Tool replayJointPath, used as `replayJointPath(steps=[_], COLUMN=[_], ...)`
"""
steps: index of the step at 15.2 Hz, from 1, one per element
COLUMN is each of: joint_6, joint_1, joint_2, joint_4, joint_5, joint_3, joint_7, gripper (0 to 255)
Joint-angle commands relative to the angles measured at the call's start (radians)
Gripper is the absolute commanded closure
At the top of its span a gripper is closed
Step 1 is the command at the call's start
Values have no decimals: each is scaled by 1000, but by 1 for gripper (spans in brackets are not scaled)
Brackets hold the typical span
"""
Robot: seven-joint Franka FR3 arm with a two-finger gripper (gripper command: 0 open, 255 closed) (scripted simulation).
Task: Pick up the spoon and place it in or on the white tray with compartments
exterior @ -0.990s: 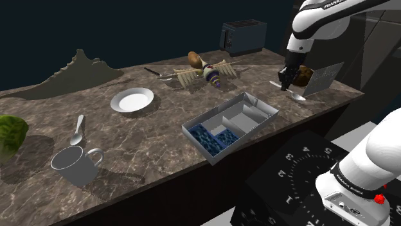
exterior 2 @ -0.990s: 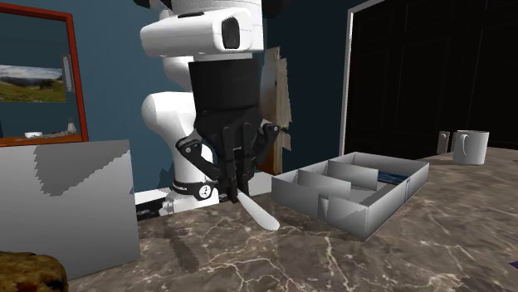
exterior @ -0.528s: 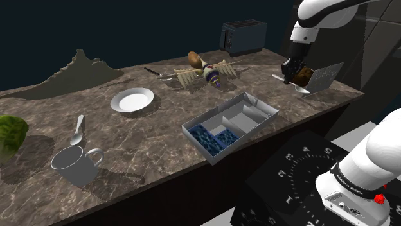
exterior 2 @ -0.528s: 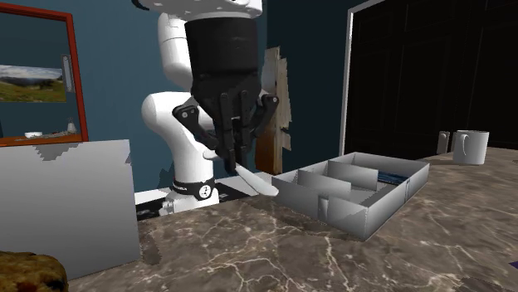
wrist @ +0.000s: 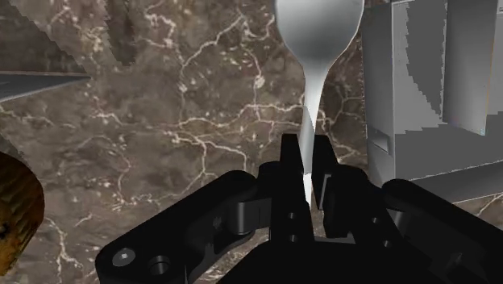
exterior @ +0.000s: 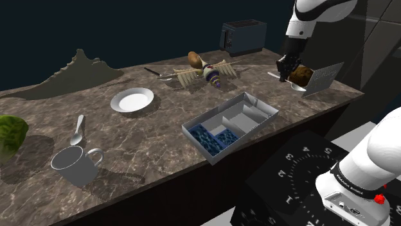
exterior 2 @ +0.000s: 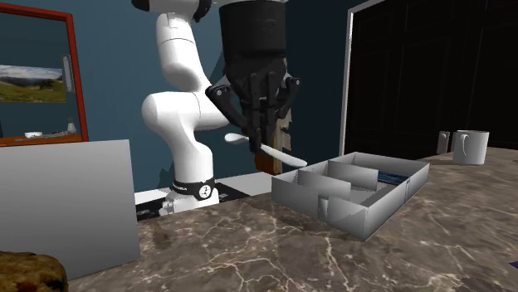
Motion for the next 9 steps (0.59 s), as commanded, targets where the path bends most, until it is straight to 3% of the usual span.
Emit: replayJointPath(steps=[1, 9], joint_6=[7, 39], joint_1=[23, 116], joint_2=[-10, -3], joint_4=[-12, -11], joint_5=[20, 106], joint_3=[36, 176], joint_7=[50, 238], gripper=[255, 255])
